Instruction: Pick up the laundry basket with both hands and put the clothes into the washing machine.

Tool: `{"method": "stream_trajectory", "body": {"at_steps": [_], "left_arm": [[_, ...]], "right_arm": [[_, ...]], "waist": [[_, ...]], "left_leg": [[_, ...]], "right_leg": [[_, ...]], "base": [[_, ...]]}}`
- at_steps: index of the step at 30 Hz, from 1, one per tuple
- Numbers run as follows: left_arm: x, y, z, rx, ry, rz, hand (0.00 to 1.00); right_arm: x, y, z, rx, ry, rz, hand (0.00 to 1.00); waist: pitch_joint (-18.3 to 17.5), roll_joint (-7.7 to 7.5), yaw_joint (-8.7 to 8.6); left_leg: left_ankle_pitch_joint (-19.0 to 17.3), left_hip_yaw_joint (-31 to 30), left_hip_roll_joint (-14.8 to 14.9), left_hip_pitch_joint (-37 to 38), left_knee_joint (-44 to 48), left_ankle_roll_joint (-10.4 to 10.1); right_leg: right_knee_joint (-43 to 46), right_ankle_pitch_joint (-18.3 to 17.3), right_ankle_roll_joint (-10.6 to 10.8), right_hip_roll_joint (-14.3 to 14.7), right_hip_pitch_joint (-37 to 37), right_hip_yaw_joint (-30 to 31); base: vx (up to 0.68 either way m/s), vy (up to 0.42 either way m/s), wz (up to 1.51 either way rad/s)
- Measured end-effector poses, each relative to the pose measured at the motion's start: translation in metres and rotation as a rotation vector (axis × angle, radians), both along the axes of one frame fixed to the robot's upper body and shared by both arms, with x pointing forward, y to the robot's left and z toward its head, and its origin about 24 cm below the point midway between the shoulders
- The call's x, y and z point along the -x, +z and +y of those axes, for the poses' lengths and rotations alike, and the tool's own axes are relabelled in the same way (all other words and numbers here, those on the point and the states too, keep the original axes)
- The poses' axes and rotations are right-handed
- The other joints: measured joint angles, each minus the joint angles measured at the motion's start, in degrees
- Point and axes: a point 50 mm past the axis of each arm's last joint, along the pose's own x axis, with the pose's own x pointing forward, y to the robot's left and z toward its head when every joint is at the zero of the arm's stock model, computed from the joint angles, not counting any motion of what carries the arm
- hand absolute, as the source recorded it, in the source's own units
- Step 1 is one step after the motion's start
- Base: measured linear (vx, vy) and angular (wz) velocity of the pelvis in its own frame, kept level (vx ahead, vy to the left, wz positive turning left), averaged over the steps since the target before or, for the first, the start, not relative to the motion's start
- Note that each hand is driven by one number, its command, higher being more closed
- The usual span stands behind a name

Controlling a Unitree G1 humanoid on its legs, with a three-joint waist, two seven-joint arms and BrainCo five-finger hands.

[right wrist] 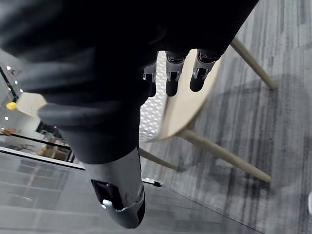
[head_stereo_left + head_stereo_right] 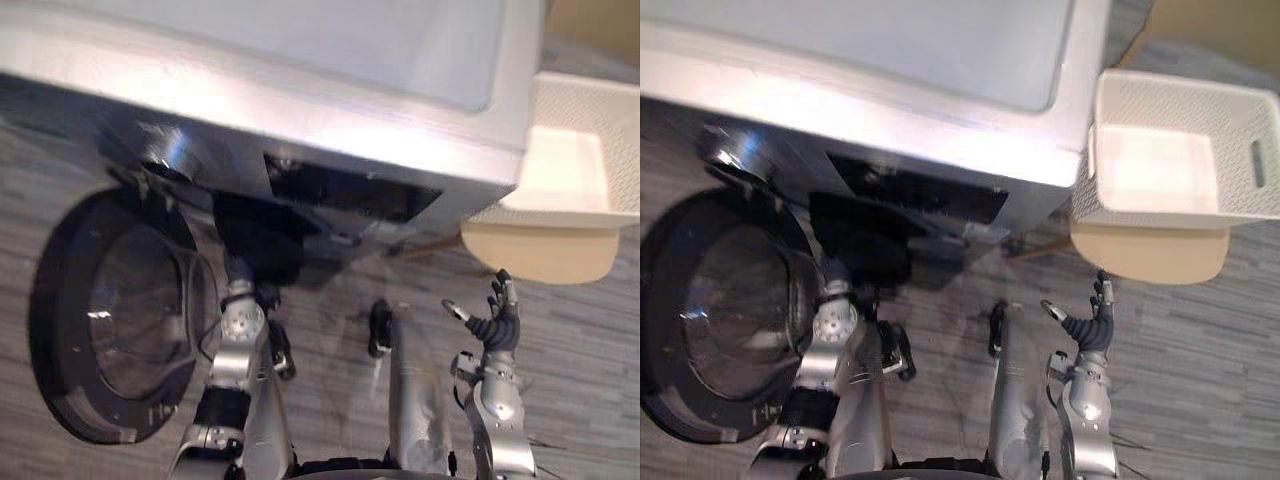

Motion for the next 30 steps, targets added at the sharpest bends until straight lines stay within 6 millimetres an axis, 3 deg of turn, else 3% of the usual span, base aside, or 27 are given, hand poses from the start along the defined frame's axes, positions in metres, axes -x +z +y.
{"method": "stream_trajectory", "body": {"at_steps": [2, 8, 10, 11, 16, 19, 22, 23, 30], "left_arm": [[-0.010, 0.026, 0.002, 0.039, 0.037, -0.087, 1.00], [-0.026, 0.084, 0.012, 0.009, 0.086, -0.265, 1.00], [-0.031, 0.121, 0.019, -0.052, 0.092, -0.375, 1.00], [-0.032, 0.132, 0.020, -0.070, 0.091, -0.405, 1.00], [-0.027, 0.222, 0.016, -0.284, 0.063, -0.660, 1.00], [-0.019, 0.256, 0.002, -0.401, 0.040, -0.767, 1.00], [-0.014, 0.277, -0.012, -0.545, 0.042, -0.835, 1.00], [-0.015, 0.280, -0.017, -0.614, 0.052, -0.844, 0.00], [-0.017, 0.298, -0.039, -0.958, 0.146, -0.881, 0.00]], "right_arm": [[-0.005, 0.005, -0.001, -0.012, -0.021, -0.027, 0.00], [-0.009, 0.005, -0.001, -0.059, -0.024, -0.046, 0.00], [-0.008, 0.012, -0.007, -0.061, -0.042, -0.100, 0.00], [-0.007, 0.013, -0.008, -0.058, -0.047, -0.109, 0.00], [-0.002, 0.032, -0.004, -0.060, -0.012, -0.217, 0.00], [0.003, 0.037, -0.001, -0.062, 0.012, -0.247, 0.00], [0.004, 0.040, 0.004, -0.071, 0.044, -0.274, 0.00], [0.005, 0.041, 0.004, -0.063, 0.059, -0.279, 0.00], [0.015, 0.035, 0.005, -0.075, 0.102, -0.260, 0.00]], "waist": [[1.89, -0.17, 0.53], [2.70, -0.57, 0.46], [2.90, -1.19, -0.29], [2.89, -1.21, -0.57], [2.90, -1.46, -2.82], [2.94, -1.73, -3.51], [3.30, -2.78, -4.56], [3.30, -2.79, -4.59], [3.24, -3.54, -4.62]], "left_leg": [[-0.75, -2.63, -0.04, -7.57, 6.43, -0.22], [-2.83, -8.53, -0.41, -24.98, 20.80, -0.66], [-2.96, -9.75, -0.71, -30.17, 24.33, -0.77], [-3.10, -10.08, -0.81, -31.42, 24.80, -1.02], [-2.08, -11.04, -0.51, -38.09, 26.96, -1.94], [-1.94, -11.34, -0.22, -40.23, 28.76, -1.57], [-2.15, -11.71, -0.05, -41.36, 30.87, -1.69], [-2.23, -11.93, -0.01, -41.61, 31.32, -1.80], [-2.58, -12.13, 0.90, -42.06, 31.62, -1.73]], "right_leg": [[6.79, -1.87, -0.44, -0.75, -6.59, -0.31], [21.84, -6.07, -0.76, -1.35, -21.62, -0.16], [25.78, -7.17, -0.38, -1.74, -26.43, 0.29], [26.31, -7.38, -0.51, -1.81, -27.41, 0.20], [28.69, -7.19, -0.81, -1.48, -33.81, 0.34], [30.46, -7.16, -0.97, -1.14, -36.02, 0.44], [32.86, -7.66, -1.71, -0.62, -37.50, 1.16], [33.30, -7.80, -1.85, -0.50, -37.80, 1.17], [33.66, -8.32, -1.81, -0.43, -38.51, 1.23]], "base": [[-0.14, -0.087, 0.25], [-0.10, -0.100, 0.19], [-0.13, -0.083, 0.13], [-0.13, -0.074, 0.15], [-0.05, -0.056, 0.01], [0.04, -0.038, -0.08], [0.06, -0.037, -0.01], [0.04, -0.026, -0.03], [-0.01, -0.009, -0.03]]}}
